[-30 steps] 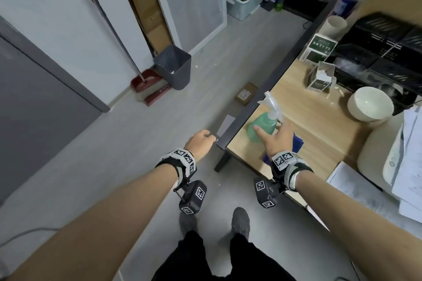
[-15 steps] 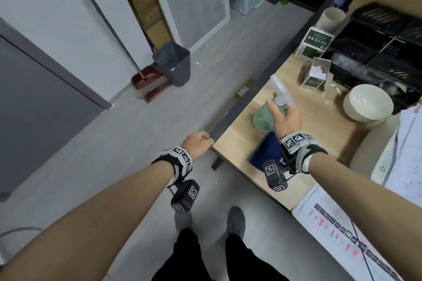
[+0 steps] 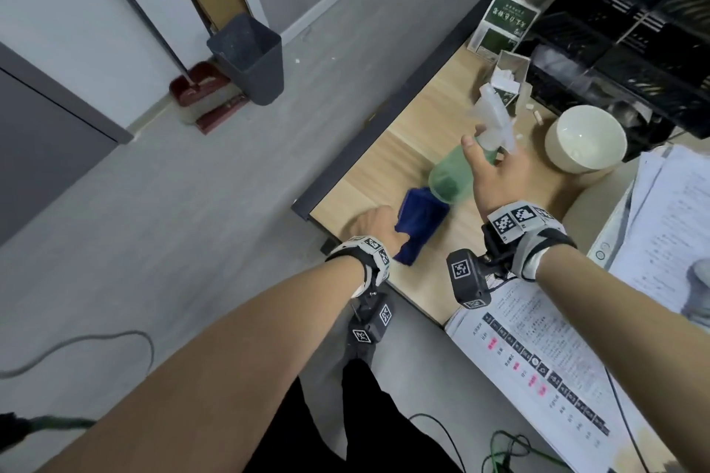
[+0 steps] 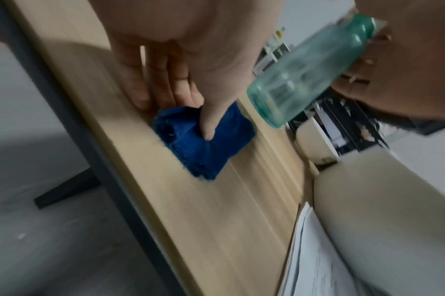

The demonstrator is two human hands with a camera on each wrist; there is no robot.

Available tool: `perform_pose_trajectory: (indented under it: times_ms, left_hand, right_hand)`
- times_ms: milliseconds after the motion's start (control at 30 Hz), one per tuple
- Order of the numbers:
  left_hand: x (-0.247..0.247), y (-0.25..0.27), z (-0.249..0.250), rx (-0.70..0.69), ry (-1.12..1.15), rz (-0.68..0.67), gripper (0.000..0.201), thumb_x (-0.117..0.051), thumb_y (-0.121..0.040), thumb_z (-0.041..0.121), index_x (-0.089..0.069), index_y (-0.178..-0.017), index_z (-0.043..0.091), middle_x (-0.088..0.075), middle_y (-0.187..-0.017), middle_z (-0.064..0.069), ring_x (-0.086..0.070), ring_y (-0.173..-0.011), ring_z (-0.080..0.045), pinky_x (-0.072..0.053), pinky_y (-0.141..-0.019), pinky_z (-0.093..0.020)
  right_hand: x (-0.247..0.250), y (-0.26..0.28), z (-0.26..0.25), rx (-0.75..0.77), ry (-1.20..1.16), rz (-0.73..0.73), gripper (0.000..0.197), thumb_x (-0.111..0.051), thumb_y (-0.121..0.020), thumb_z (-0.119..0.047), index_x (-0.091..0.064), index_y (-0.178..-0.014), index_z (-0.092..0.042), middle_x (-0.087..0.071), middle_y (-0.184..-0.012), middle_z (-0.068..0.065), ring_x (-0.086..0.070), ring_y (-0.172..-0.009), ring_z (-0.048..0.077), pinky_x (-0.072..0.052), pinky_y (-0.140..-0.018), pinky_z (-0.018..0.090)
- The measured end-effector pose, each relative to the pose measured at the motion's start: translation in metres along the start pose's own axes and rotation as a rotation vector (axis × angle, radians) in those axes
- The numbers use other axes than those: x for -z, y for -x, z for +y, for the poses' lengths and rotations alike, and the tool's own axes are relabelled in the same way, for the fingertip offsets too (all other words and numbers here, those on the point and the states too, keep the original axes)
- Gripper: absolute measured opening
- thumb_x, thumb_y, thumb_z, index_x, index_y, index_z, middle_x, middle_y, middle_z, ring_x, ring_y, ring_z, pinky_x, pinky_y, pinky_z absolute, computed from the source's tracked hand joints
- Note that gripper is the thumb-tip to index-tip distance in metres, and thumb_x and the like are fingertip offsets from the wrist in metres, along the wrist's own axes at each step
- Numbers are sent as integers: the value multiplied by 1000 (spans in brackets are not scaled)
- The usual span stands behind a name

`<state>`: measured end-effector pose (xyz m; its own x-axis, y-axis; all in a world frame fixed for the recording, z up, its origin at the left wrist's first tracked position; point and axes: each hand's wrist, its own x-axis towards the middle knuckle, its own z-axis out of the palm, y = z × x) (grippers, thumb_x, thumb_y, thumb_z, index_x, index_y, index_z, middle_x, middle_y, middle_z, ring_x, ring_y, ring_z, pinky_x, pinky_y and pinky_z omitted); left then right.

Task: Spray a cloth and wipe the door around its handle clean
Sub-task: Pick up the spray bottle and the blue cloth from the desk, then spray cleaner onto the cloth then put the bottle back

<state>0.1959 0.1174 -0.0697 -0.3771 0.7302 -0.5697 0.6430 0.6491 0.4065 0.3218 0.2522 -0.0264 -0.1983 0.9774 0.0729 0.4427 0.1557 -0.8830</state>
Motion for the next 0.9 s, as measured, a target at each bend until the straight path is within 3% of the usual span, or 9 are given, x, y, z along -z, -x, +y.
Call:
perform_pose_trajectory:
  times_ms: [67, 167, 233, 333, 467, 567, 667, 800, 900]
  left_hand:
    - [-1, -5, -18, 43, 85, -22, 11, -62, -76, 24, -58, -70, 16, -60, -68, -2, -61, -66, -29, -42, -53, -27]
    - [13, -1, -45, 95, 297, -24, 14, -68, -72, 21, -57, -66, 16, -61, -68, -2, -59, -67, -24, -43, -57, -25]
    - [27, 7, -69, 132, 456, 11, 19, -70, -73, 13, -53, -64, 12, -55, -65, -4, -52, -64, -22, -40, -56, -25]
    - [57, 27, -109, 247, 660, 29, 33, -68, -76, 5, -42, -59, 15, -46, -60, -4, -45, -58, -19, -34, -52, -25]
    - [100, 60, -156, 329, 1121, 55, 14, -62, -81, -5, -56, -82, 7, -59, -88, -15, -59, -83, -26, -48, -69, -32]
    - [136, 86, -186, 207, 1398, 64, 22, -51, -91, -14, -57, -99, 5, -63, -103, -19, -65, -89, -27, -57, -73, -36]
    - [171, 110, -210, 83, 1591, 71, 40, -54, -87, -14, -58, -121, 8, -64, -119, -18, -62, -108, -30, -50, -95, -42]
    - [219, 137, -240, -8, 1630, 103, 57, -58, -76, -1, -51, -133, 3, -57, -126, -18, -52, -114, -31, -36, -97, -41]
    - [253, 153, -273, -23, 1714, 131, 37, -45, -91, 4, -54, -126, 7, -58, -122, -14, -54, -109, -24, -38, -93, -35]
  right_hand:
    - [0, 0, 0, 7, -7, -2, 37, -64, -86, -58, -68, -115, -35, -72, -111, -6, -64, -110, 26, -50, -99, 51]
    - [-8, 5, -10, -22, -2, -48, 22, -64, -83, -56, -67, -86, -35, -72, -91, 2, -66, -90, 27, -53, -86, 46]
    - [-15, 14, -21, -68, -30, -100, 35, -65, -83, -53, -61, -64, -24, -58, -67, 6, -53, -64, 24, -45, -66, 40]
    - [-28, 30, -40, -90, -22, -168, 71, -62, -79, -64, -52, -59, 3, -39, -57, 10, -35, -56, 20, -32, -55, 40]
    - [-54, 53, -79, -78, -5, -366, 59, -69, -90, -51, -40, -47, -22, -38, -45, -12, -31, -52, 8, -31, -58, 32]
    - [-80, 71, -117, 68, -103, -563, 20, -68, -97, -31, -73, -80, -41, -67, -77, -29, -60, -76, -4, -44, -77, 18]
    - [-115, 83, -154, 174, -152, -690, 30, -69, -94, -22, -72, -124, -28, -72, -110, -4, -63, -105, 4, -41, -95, 12]
    - [-168, 98, -210, 104, -196, -793, 40, -71, -93, -13, -66, -133, -16, -71, -117, 2, -65, -100, -5, -45, -97, 13]
    - [-202, 114, -253, 78, -236, -846, 37, -69, -95, -16, -66, -132, -17, -70, -121, -4, -64, -112, 1, -44, -107, 23]
